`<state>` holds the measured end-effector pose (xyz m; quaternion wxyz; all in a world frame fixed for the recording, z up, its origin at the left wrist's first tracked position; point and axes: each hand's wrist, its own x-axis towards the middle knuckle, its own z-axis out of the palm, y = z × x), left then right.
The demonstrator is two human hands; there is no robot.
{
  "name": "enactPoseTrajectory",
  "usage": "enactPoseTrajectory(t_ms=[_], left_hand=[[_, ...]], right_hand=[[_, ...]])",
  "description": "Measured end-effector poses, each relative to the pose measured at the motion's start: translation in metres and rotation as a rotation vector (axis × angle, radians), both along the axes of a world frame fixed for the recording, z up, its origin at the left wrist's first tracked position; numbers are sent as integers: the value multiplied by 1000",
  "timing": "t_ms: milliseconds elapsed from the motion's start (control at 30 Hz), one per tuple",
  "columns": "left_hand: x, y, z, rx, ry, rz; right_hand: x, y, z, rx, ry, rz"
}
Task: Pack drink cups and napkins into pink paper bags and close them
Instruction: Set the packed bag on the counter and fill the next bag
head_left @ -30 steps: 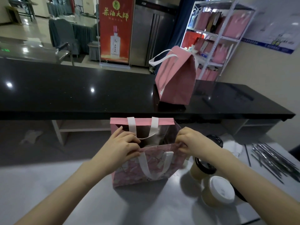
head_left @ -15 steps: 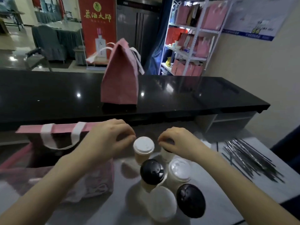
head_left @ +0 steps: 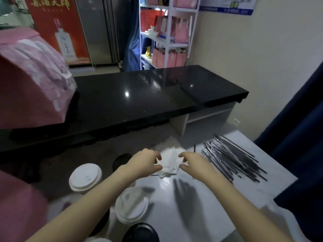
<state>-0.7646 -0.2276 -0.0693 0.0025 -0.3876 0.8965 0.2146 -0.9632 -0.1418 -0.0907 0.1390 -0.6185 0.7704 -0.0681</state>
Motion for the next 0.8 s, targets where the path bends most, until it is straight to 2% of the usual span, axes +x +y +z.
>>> enactPoseTrajectory(t_ms=[133,333,500,633,800], left_hand=[[-39,-31,-24,108,-61,78],[-68,-64,-49,186,-137,199],[-78,-71,-63,173,-74,223],[-80,-75,-64,172,56,223],[-77,-76,-59,218,93,106]], right_hand=[[-18,-21,-23,28,-81,-69],[-18,-47,-57,10,-378,-273],[-8,-63,-78,-2,-498,-342],[-1,-70,-82,-113,-644,-472],[3,-66,-80,-239,-794,-504]])
